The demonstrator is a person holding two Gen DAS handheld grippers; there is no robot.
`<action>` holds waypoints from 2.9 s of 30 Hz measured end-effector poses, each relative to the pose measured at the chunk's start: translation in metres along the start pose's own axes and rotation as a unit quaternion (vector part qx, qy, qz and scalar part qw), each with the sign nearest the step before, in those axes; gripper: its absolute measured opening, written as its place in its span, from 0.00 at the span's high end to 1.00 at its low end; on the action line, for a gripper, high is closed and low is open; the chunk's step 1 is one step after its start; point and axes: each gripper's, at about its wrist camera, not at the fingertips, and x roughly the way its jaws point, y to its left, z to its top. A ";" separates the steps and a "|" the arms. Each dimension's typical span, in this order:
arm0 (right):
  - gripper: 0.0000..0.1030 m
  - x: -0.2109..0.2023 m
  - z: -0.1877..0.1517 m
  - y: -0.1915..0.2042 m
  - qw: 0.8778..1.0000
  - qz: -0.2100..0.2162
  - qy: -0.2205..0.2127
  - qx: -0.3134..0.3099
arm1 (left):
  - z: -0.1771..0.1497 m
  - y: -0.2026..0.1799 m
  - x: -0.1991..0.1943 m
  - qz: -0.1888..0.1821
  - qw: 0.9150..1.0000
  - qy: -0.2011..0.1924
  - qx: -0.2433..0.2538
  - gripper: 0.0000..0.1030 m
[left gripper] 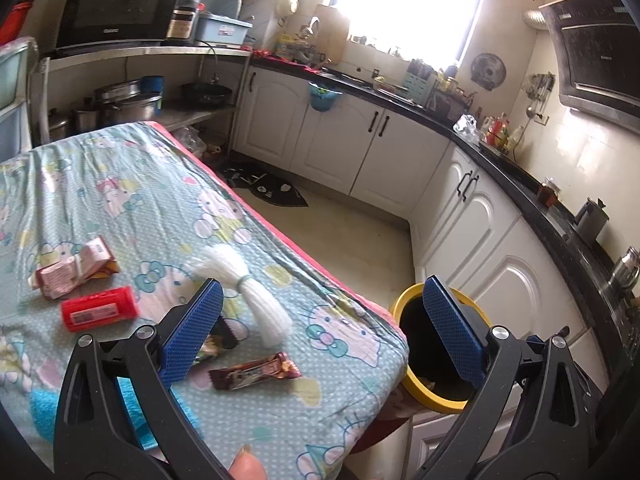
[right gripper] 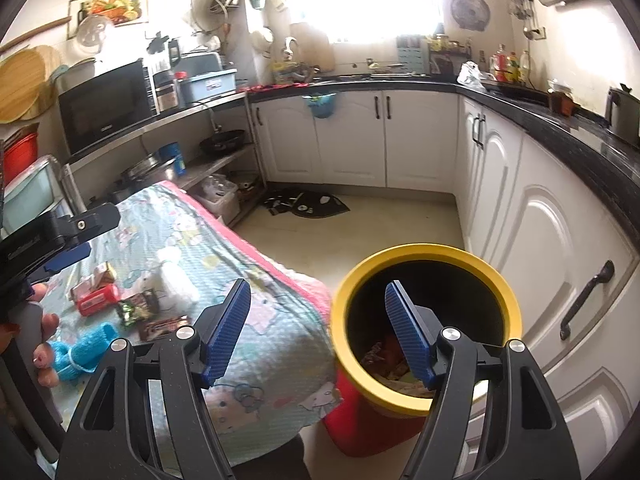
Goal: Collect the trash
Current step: 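Move both open tools back over the trash on the bed, then grasp the brown energy bar wrapper with the right tool while the left tool grasps the red-white tube box, then carry both items over the yellow bin and open both tools to drop them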
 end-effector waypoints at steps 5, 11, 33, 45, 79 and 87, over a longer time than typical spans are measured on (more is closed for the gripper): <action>0.35 -0.002 0.000 0.016 1.000 0.017 0.001 -0.015 | -0.001 0.013 -0.010 0.011 1.000 -0.006 -0.007 0.11; 0.35 -0.003 -0.004 0.038 0.999 0.037 0.006 -0.033 | 0.000 0.032 -0.020 0.025 0.999 -0.013 -0.018 0.11; 0.35 0.037 -0.027 0.123 0.988 0.093 0.059 -0.105 | 0.005 0.130 -0.048 0.102 0.992 -0.031 -0.074 0.11; 0.35 0.096 -0.037 0.131 0.986 0.090 0.113 -0.087 | 0.012 0.211 -0.033 0.155 0.981 0.003 -0.115 0.11; 0.89 0.135 -0.045 0.129 0.972 0.147 0.178 -0.050 | 0.007 0.251 0.076 0.153 0.974 0.165 0.025 0.73; 0.91 0.119 -0.045 0.130 0.975 0.141 0.161 -0.059 | 0.006 0.257 0.048 0.135 0.981 0.141 -0.016 0.74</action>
